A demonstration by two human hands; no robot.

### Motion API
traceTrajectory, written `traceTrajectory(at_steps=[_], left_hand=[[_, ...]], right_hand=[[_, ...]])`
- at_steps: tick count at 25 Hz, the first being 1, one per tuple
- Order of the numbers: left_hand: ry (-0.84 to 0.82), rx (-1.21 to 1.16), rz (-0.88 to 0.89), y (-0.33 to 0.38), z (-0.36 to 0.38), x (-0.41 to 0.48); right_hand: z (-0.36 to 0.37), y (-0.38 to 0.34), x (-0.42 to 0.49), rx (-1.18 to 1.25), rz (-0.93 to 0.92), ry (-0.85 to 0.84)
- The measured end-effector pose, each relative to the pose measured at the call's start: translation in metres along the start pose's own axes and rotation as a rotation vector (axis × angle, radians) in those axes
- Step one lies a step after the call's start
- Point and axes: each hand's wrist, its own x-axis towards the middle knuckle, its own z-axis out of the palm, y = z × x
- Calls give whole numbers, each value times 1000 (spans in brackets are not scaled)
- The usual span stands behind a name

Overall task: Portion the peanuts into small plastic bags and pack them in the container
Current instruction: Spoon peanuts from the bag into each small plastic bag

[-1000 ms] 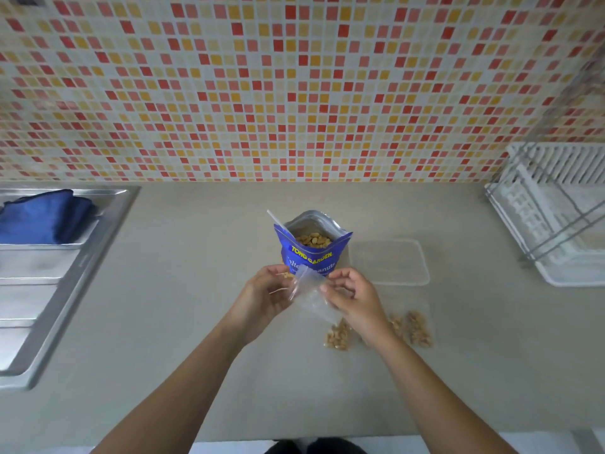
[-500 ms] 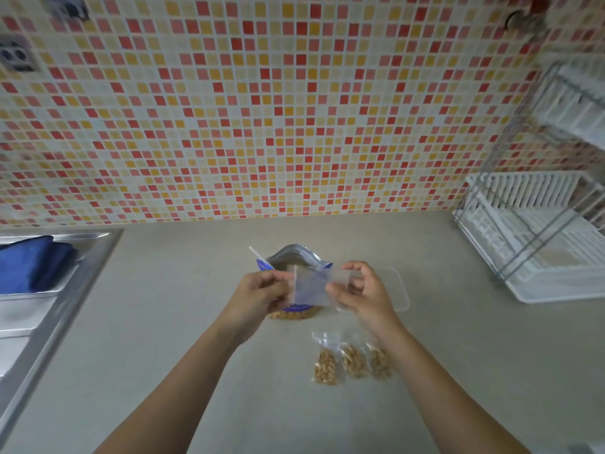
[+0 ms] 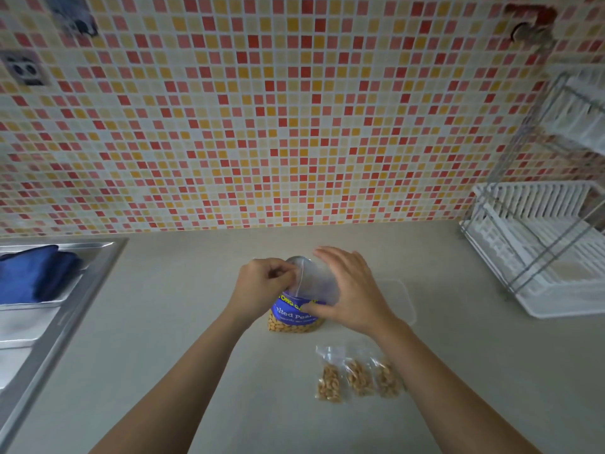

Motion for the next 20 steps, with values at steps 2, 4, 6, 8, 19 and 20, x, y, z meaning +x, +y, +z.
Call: traceTrajectory(at_steps=[2,4,6,8,19,20], left_hand=[[-4,-1,-17,3,0,2],[-7,9,-40,3,0,4],[-6,-7,-66,2,0,5],[-13,-28,-77,-1,1,6],[57,107,95,-2,4,10],[166,182,131,-4,3,12]], right_hand=[[7,-2,7,-28,-9,19],[12,-1,11,15,-1,59],[14,1,13,98,26,75],[16,3,12,82,38,34],[17,6,14,189,133,86],[16,9,13,286,184,75]])
